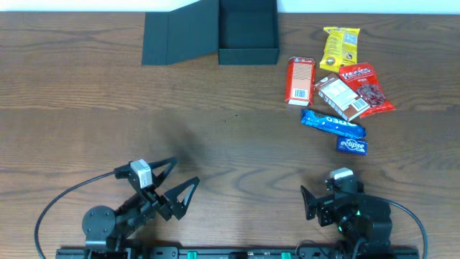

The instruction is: Pack container

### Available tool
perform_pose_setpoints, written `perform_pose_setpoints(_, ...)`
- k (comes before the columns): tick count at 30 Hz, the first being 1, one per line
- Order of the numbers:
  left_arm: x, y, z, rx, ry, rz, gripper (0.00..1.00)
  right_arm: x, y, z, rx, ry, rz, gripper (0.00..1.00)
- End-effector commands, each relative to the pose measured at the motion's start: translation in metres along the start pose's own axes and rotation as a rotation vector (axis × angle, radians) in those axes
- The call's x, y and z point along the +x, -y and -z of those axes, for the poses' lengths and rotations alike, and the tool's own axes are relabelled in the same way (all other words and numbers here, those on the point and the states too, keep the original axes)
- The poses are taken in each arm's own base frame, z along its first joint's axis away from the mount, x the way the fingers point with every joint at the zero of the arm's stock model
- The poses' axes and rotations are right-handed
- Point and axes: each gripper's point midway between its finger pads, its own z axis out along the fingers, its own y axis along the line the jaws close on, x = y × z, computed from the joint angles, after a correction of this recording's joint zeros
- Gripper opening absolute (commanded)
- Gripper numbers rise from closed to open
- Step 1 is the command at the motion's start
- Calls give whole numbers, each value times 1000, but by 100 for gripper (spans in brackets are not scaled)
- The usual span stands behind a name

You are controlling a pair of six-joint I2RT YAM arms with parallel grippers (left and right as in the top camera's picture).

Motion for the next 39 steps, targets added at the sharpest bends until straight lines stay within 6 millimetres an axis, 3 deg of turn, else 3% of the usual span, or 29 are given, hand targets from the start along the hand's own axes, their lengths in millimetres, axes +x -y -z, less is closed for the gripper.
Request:
perform_pose_setpoints(1,-4,-4,-3,-8,-2,22,95,2,1,-1,5,-1,-18,99)
perform_pose_setpoints(6,-11,-20,-17,-75,-98,-32,95,2,1,-1,5,-1,-18,99)
perform_pose_setpoints(11,-53,-51,-50,-185,-216,-118,95,2,1,-1,5,-1,-18,99)
perform_pose_setpoints(14,-74,-74,-79,-256,-310,-134,95,2,1,-1,5,-1,-18,99)
perform_pose_setpoints(17,-93,-98,-126,-347,-418,-169,95,2,1,-1,5,-1,-18,99)
perform_pose_setpoints(23,-105,-130,-211,-557,-609,-384,95,2,1,-1,5,-1,-18,99)
perform_pose_setpoints(28,-110,-147,-280,-553,-658,-426,95,2,1,-1,5,-1,-18,99)
perform_pose_setpoints(34,-111,-181,-339,-563,-619,-383,95,2,1,-1,5,-1,-18,99)
perform_pose_setpoints(39,-106,-204,-368,-552,-552,-387,95,2,1,-1,5,-1,-18,99)
